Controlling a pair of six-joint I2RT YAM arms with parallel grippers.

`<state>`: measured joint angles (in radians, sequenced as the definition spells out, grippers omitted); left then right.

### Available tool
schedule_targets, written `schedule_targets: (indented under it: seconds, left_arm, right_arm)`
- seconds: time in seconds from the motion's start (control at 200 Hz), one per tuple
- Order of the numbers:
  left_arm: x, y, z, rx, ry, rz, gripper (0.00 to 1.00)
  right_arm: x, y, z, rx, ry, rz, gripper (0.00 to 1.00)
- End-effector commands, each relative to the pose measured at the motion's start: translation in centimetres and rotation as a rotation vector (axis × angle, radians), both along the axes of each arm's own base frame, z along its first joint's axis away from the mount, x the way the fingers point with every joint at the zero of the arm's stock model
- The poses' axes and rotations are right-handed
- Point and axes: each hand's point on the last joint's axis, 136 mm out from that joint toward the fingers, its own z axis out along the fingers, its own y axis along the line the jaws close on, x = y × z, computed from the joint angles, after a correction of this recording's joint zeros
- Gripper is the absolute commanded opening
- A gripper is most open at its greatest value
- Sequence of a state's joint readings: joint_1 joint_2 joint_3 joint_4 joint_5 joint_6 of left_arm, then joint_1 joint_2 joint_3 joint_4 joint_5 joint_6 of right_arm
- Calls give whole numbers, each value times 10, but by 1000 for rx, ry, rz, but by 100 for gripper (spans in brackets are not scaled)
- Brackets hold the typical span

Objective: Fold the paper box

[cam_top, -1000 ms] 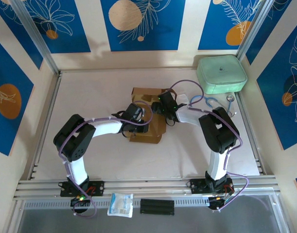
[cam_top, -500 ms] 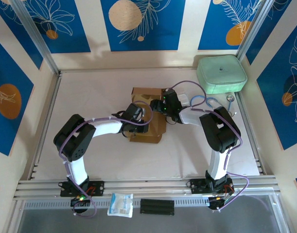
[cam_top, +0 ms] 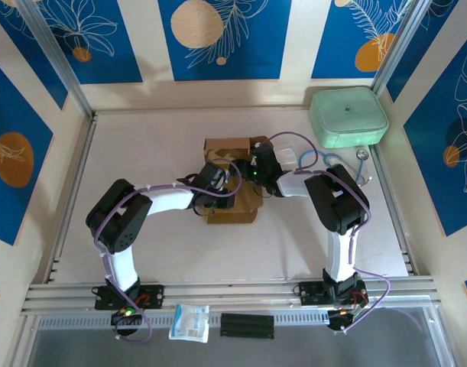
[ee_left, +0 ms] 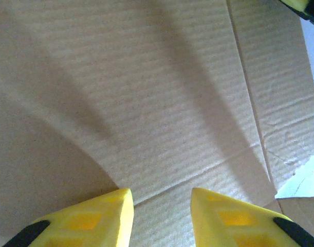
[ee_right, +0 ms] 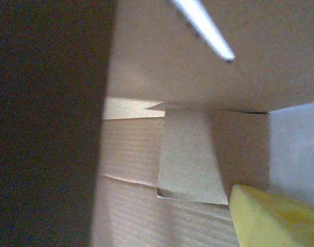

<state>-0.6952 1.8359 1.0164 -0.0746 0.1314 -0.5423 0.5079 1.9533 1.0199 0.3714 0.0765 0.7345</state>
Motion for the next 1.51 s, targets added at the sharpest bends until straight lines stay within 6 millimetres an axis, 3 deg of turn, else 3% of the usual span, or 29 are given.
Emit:
schedule_targets:
  seconds: [0.0, 0.115, 0.175, 0.385, 0.445, 0.61, 0.68, 0.775, 0.83, 0.99, 1.15, 1.306, 1.501]
  left_arm:
    - [-14, 2, -16, 46, 56, -27, 36]
    - [-14, 2, -11, 37, 48, -25, 37]
    - [-13, 1, -5, 31, 39, -23, 42]
    - [-5, 0, 41, -6, -34, -11, 46]
    - [-3, 2, 61, -18, -79, -6, 46]
    - [10, 29, 150, -24, -285, 76, 46]
    - [23, 51, 180, 16, -338, 150, 46]
    - [46, 76, 199, 30, -336, 215, 49]
    - [61, 84, 199, 12, -291, 231, 52]
    - [96, 67, 199, -195, -132, 160, 61]
    - [122, 62, 188, -194, -97, 153, 70]
    - [136, 63, 169, -170, -74, 165, 77]
    - [133, 50, 150, -232, -10, 143, 73]
  right_arm:
    - [-12, 11, -10, 25, 53, 34, 75]
    - [-16, 6, 10, 17, 17, 42, 75]
    - [-22, 4, 21, 8, -3, 54, 76]
    - [-49, -10, 60, -36, -80, 73, 77]
    - [-55, -15, 77, -47, -106, 79, 78]
    - [-56, -45, 138, -111, -256, 2, 81]
    - [-46, -68, 147, -176, -287, -45, 83]
    - [-28, -93, 143, -248, -282, -60, 86]
    - [-19, -99, 140, -243, -276, -23, 87]
    - [4, -97, 126, -260, -256, 72, 87]
    - [17, -93, 105, -282, -208, 68, 81]
    - [27, -92, 85, -296, -166, 34, 74]
    - [28, -93, 58, -373, -126, -26, 59]
